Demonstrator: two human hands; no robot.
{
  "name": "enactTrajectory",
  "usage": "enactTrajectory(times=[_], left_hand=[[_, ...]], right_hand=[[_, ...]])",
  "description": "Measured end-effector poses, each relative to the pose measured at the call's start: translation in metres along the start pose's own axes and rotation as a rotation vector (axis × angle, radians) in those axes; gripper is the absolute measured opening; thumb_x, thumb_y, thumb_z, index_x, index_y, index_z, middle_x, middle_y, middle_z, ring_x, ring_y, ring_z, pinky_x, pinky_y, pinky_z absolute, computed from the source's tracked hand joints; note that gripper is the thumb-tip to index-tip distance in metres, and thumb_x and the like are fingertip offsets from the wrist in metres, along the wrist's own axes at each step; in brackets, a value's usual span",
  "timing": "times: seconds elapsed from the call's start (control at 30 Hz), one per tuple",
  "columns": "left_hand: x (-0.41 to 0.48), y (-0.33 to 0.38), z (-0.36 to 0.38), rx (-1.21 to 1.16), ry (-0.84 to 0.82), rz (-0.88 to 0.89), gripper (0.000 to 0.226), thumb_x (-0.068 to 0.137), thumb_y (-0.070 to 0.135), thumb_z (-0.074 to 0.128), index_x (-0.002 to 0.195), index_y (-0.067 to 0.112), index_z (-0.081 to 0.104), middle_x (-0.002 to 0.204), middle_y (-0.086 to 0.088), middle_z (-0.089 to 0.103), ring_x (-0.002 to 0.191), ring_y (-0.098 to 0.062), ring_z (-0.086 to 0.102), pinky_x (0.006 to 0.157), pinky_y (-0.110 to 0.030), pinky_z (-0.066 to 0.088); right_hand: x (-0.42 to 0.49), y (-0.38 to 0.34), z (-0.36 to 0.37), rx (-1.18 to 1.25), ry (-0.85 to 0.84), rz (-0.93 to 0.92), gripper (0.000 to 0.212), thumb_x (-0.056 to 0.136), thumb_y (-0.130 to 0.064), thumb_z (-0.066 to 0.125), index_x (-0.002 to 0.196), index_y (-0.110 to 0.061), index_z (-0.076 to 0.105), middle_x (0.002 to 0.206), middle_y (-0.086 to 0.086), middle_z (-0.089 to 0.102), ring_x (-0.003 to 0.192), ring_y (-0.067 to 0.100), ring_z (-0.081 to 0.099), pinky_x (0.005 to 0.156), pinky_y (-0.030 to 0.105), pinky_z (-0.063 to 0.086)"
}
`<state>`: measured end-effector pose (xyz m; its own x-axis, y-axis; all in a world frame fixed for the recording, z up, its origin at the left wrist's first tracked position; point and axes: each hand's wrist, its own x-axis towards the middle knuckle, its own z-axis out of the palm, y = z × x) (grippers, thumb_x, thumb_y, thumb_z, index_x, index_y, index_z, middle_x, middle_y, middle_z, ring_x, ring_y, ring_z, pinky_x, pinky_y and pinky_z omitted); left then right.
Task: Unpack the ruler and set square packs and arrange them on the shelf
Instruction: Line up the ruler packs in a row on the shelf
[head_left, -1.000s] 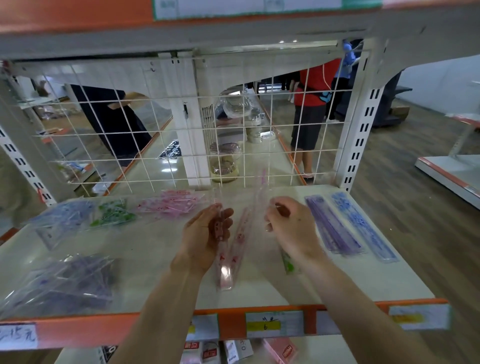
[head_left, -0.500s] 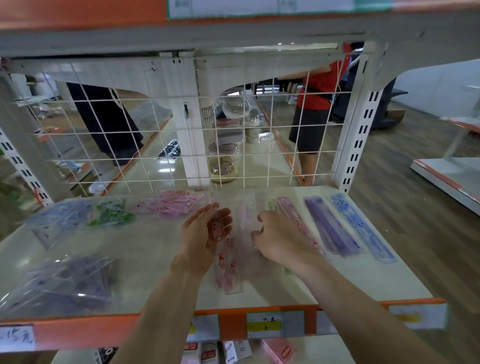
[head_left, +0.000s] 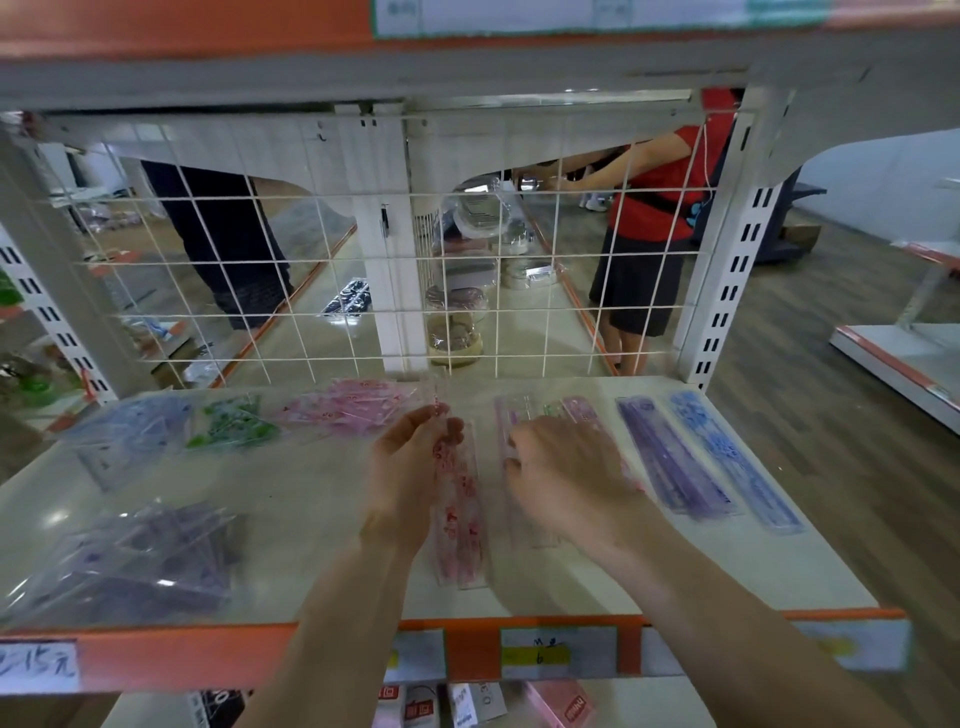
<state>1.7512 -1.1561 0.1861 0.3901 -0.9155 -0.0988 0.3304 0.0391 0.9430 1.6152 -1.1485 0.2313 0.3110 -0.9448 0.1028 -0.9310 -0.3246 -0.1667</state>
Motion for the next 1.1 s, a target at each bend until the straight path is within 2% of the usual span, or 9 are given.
enactTrajectory(times=[0.23,0.47,0.6,0.67,0.73,0.83,0.9,1.0,1.1], left_hand=[[0.0,0.009,0.004,-0.113,0.016,-0.091,0.014,0.089,-0.005,0.054,0.088,0.003,0.065,0.076,-0.008,0.068,0.07,-0.016,0.064,0.069,-0.027,0.052],[0.013,0.024,0.008,0.209,0.012,-0.203,0.016,0.081,-0.002,0.06,0.069,0.004,0.067,0.083,-0.01,0.063,0.083,-0.025,0.055,0.079,-0.039,0.047],[0.01,0.023,0.014,0.566,-0.156,-0.098,0.013,0.084,-0.005,0.055,0.077,0.005,0.059,0.079,-0.011,0.053,0.075,-0.018,0.048,0.06,-0.025,0.04],[0.011,0.024,0.011,0.826,-0.232,0.002,0.021,0.084,-0.003,0.054,0.066,0.007,0.053,0.063,-0.006,0.046,0.061,-0.014,0.042,0.05,-0.022,0.03],[0.015,0.026,0.007,1.097,-0.254,0.019,0.036,0.082,-0.003,0.053,0.049,0.009,0.043,0.045,-0.002,0.036,0.043,-0.013,0.033,0.045,-0.022,0.025],[0.019,0.039,0.012,1.279,-0.256,-0.088,0.029,0.08,-0.005,0.058,0.053,0.003,0.049,0.036,-0.003,0.04,0.028,-0.008,0.036,0.035,-0.018,0.031],[0.021,0.045,0.014,1.273,-0.259,-0.186,0.021,0.078,-0.003,0.066,0.061,0.0,0.053,0.047,-0.009,0.051,0.04,-0.014,0.049,0.042,-0.023,0.046],[0.024,0.047,0.015,1.24,-0.27,-0.268,0.01,0.082,0.003,0.066,0.077,-0.003,0.06,0.067,-0.015,0.058,0.054,-0.021,0.055,0.052,-0.031,0.053],[0.022,0.046,0.016,1.222,-0.284,-0.307,0.008,0.083,0.005,0.064,0.079,-0.001,0.061,0.068,-0.013,0.058,0.057,-0.021,0.057,0.053,-0.031,0.053]], right_hand=[[-0.005,-0.039,0.006,0.171,-0.185,-0.079,0.022,0.097,-0.013,0.044,0.116,-0.009,0.054,0.106,0.007,0.062,0.102,0.028,0.058,0.084,0.034,0.038],[-0.004,-0.037,0.002,0.307,-0.24,-0.093,0.012,0.097,-0.014,0.045,0.1,-0.011,0.056,0.079,-0.002,0.048,0.081,0.021,0.05,0.073,0.031,0.037],[-0.006,-0.034,-0.002,0.357,-0.281,-0.081,0.023,0.098,-0.014,0.041,0.115,-0.008,0.055,0.1,0.006,0.059,0.1,0.026,0.058,0.082,0.034,0.042],[-0.009,-0.032,-0.002,0.412,-0.305,-0.065,0.025,0.097,-0.013,0.043,0.118,-0.008,0.056,0.112,0.01,0.061,0.105,0.026,0.058,0.082,0.032,0.043],[-0.009,-0.031,-0.002,0.471,-0.345,-0.059,0.027,0.094,-0.01,0.046,0.117,-0.007,0.06,0.113,0.012,0.062,0.103,0.026,0.059,0.078,0.029,0.042],[-0.008,-0.034,-0.002,0.589,-0.445,-0.029,0.025,0.088,-0.005,0.055,0.111,-0.002,0.064,0.107,0.015,0.065,0.089,0.024,0.062,0.065,0.027,0.044],[-0.01,-0.033,-0.001,0.751,-0.517,-0.011,0.019,0.085,0.002,0.055,0.1,-0.004,0.064,0.092,0.015,0.068,0.082,0.027,0.068,0.053,0.024,0.047],[-0.018,-0.029,-0.003,1.012,-0.548,0.014,0.025,0.094,-0.001,0.039,0.093,-0.022,0.052,0.083,0.0,0.062,0.072,0.017,0.065,0.054,0.021,0.047],[-0.02,-0.025,0.003,1.174,-0.56,0.028,0.032,0.097,-0.002,0.039,0.118,-0.024,0.049,0.093,-0.014,0.056,0.071,0.01,0.062,0.06,0.021,0.047]])
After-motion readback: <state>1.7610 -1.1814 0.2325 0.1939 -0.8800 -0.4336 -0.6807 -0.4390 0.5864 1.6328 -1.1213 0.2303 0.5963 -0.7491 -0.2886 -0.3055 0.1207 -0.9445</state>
